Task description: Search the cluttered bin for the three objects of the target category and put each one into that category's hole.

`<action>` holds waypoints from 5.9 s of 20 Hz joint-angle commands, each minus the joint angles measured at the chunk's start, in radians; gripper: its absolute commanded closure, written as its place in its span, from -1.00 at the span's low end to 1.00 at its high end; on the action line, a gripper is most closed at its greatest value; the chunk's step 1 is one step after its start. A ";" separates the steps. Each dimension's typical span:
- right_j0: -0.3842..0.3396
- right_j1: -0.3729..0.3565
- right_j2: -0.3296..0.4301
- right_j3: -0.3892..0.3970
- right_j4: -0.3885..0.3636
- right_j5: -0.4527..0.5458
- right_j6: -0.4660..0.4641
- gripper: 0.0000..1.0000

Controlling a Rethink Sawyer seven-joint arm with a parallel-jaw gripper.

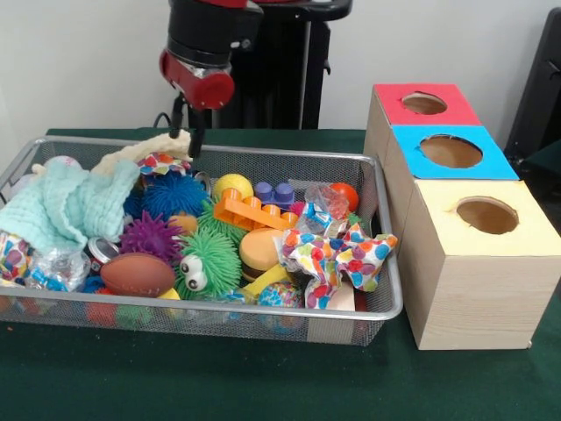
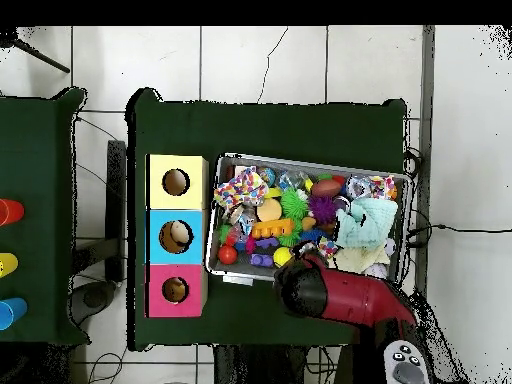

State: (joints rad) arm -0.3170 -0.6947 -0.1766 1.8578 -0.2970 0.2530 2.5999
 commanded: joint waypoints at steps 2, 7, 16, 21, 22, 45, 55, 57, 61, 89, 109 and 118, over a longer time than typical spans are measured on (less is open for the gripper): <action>0.032 0.173 -0.080 -0.065 -0.128 -0.047 -0.001 -1.00; 0.029 0.300 -0.122 -0.113 -0.125 -0.105 0.056 -1.00; 0.087 0.514 -0.248 -0.184 -0.027 -0.190 0.143 -1.00; 0.105 0.556 -0.276 -0.197 0.022 -0.213 0.136 -1.00; 0.102 0.566 -0.276 -0.204 0.029 -0.222 0.128 -1.00; -0.024 0.348 -0.079 -0.134 -0.131 -0.267 -0.031 1.00; 0.005 0.103 0.062 -0.037 -0.102 -0.084 -0.055 1.00; -0.085 0.101 0.190 -0.009 -0.110 -0.111 -0.065 1.00; -0.172 0.134 0.315 0.006 -0.135 -0.184 -0.048 1.00; 0.027 0.134 0.282 0.055 0.188 -0.231 0.217 1.00; 0.125 0.155 0.077 0.050 0.265 -0.112 0.067 1.00; 0.120 0.211 0.013 0.008 0.177 -0.179 -0.008 -1.00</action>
State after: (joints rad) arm -0.1826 -0.5475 -0.1260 1.8999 -0.0657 0.0359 2.6004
